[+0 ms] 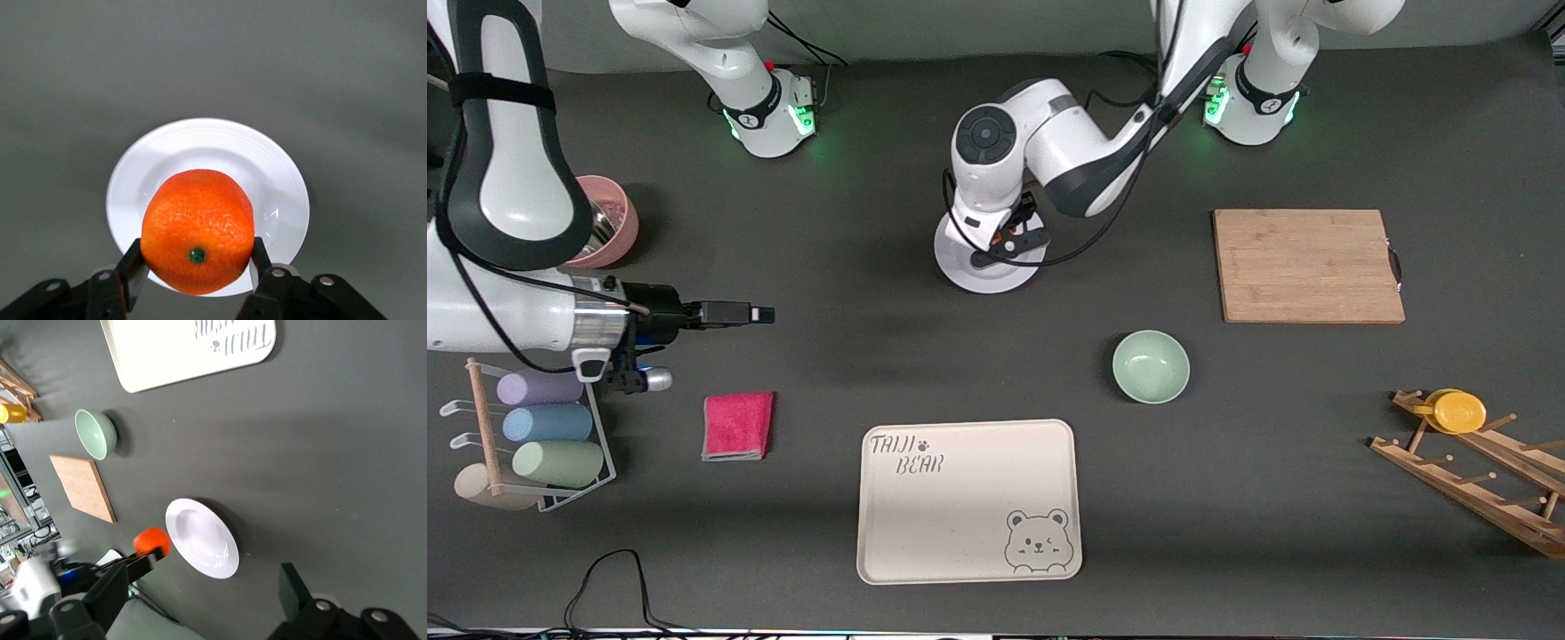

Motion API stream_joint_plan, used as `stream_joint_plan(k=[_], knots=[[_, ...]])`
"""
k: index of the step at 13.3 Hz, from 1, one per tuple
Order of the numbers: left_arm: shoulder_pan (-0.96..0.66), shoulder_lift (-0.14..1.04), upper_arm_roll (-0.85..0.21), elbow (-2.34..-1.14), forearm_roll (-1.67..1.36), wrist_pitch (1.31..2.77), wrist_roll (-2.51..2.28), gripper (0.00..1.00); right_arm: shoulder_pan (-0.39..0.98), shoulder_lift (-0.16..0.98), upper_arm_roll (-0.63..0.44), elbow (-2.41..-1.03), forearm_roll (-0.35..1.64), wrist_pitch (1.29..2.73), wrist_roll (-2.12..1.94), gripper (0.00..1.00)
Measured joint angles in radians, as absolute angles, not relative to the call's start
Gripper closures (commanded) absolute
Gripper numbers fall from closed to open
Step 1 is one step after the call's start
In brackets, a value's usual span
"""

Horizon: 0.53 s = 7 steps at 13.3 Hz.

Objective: Place orange and plate with both arms
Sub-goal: 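Carry the orange over the white plate with the left gripper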

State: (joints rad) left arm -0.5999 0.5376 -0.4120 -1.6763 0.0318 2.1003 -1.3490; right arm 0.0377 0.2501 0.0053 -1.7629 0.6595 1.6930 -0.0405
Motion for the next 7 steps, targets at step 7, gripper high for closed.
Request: stream_joint_plan(k=[7], knots=[[-0.622, 0.593, -0.406, -1.791, 0.090, 2.256, -1.362, 1.00, 0.127, 0.216, 0.006, -1.889, 0.718, 1.802, -0.087, 0.00]])
